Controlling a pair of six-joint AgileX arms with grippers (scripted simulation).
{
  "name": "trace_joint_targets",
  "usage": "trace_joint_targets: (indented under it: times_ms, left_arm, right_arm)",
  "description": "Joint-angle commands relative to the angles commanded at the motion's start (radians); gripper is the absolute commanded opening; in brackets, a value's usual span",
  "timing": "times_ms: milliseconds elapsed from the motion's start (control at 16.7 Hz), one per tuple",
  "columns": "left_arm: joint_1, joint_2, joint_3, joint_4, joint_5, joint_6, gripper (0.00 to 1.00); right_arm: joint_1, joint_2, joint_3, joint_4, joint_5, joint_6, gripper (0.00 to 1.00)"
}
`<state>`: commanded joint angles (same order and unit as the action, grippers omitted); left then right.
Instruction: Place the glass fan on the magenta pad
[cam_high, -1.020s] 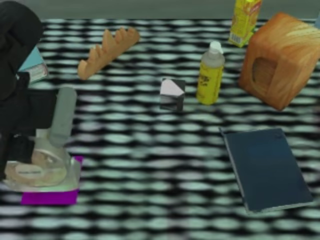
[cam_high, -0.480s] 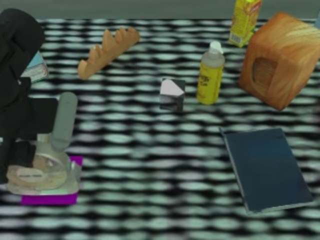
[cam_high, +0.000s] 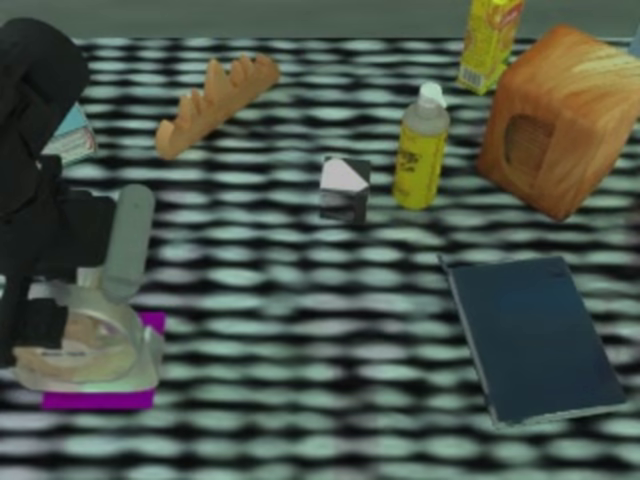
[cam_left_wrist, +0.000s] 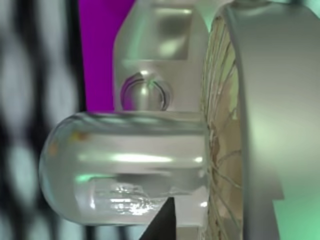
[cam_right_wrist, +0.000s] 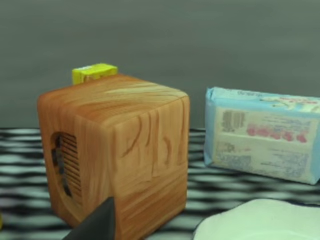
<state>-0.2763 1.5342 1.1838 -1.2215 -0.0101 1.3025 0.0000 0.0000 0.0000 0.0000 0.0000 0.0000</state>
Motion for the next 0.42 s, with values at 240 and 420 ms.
trace_joint_targets:
  times_ms: [240,420]
  left_arm:
    - [0.0,0.0,0.0,0.0,0.0,0.0,1.0]
    - [0.0,0.0,0.0,0.0,0.0,0.0,1.0]
  right_arm:
    - [0.0,0.0,0.0,0.0,0.0,0.0,1.0]
    - [0.0,0.0,0.0,0.0,0.0,0.0,1.0]
